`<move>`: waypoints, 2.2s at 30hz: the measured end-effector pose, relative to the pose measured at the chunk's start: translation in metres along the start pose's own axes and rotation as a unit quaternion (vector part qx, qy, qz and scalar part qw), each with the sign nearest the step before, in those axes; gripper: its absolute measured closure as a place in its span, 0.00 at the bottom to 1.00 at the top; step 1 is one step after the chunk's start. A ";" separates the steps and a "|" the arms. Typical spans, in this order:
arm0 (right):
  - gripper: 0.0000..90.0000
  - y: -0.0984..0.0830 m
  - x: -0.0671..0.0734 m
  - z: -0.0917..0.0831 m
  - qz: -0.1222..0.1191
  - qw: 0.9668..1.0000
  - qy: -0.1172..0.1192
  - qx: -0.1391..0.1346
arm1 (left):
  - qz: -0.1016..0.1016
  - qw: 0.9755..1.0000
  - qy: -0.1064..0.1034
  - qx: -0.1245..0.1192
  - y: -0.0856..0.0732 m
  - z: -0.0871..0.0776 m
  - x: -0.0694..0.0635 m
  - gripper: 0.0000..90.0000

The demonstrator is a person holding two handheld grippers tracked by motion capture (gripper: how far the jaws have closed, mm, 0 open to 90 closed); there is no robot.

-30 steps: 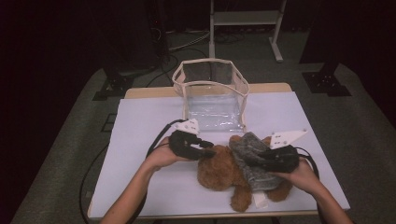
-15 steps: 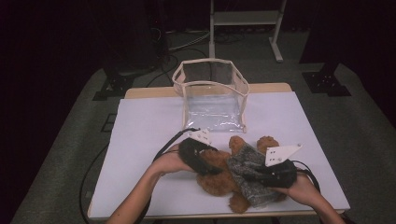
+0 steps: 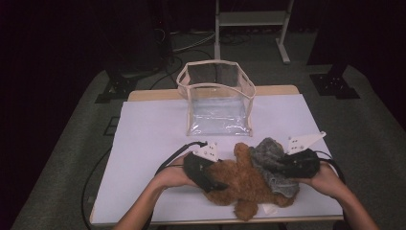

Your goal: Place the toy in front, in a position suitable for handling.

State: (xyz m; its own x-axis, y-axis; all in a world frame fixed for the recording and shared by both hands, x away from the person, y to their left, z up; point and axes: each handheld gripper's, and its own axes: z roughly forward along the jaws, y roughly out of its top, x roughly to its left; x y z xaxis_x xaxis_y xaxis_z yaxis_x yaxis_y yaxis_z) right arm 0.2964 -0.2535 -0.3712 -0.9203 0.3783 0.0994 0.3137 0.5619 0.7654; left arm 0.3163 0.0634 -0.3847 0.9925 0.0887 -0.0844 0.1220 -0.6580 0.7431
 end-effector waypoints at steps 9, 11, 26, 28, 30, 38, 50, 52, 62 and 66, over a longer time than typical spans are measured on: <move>0.90 -0.016 0.020 -0.002 0.002 1.000 0.023 -0.021 | 0.002 1.000 0.008 -0.005 -0.007 0.008 -0.010 0.04; 0.90 -0.018 0.021 -0.003 0.005 0.999 0.022 -0.028 | 0.014 1.000 0.013 0.010 -0.005 0.010 -0.013 0.06; 0.89 0.022 0.015 0.021 -0.019 0.999 0.012 -0.041 | 0.055 0.990 0.107 0.077 0.005 -0.034 0.009 0.50; 0.89 0.035 0.014 0.034 -0.028 0.999 0.023 -0.034 | 0.050 0.988 0.118 0.082 0.002 -0.043 0.013 0.50; 0.89 0.044 0.014 0.046 -0.037 0.999 0.024 -0.024 | 0.041 0.989 0.117 0.083 -0.006 -0.046 0.013 0.49; 0.90 0.032 0.027 0.057 -0.048 0.998 0.051 -0.009 | 0.024 0.995 0.090 0.029 -0.014 -0.053 0.003 0.30; 0.90 0.024 0.028 0.025 -0.062 0.997 0.036 -0.008 | 0.036 0.996 0.078 0.009 -0.024 -0.046 -0.014 0.50; 0.90 0.026 0.021 0.015 -0.056 0.998 0.014 -0.010 | 0.040 0.996 0.077 0.006 -0.026 -0.046 -0.016 0.50; 0.90 0.054 0.027 0.056 -0.082 0.996 0.043 0.015 | 0.045 0.996 0.079 0.015 -0.022 -0.049 -0.023 0.44; 0.90 0.049 0.038 0.060 -0.092 0.995 0.041 0.018 | 0.046 0.997 0.068 -0.005 -0.015 -0.054 -0.021 0.49</move>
State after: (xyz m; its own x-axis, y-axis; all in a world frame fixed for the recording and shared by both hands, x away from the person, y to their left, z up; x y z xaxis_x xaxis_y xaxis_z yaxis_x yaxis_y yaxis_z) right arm 0.2912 -0.1677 -0.3682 -0.9785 0.2060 0.0134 0.1455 0.6423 0.7525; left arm 0.2927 0.1121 -0.3584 0.9888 0.1295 0.0742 0.0301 -0.6603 0.7504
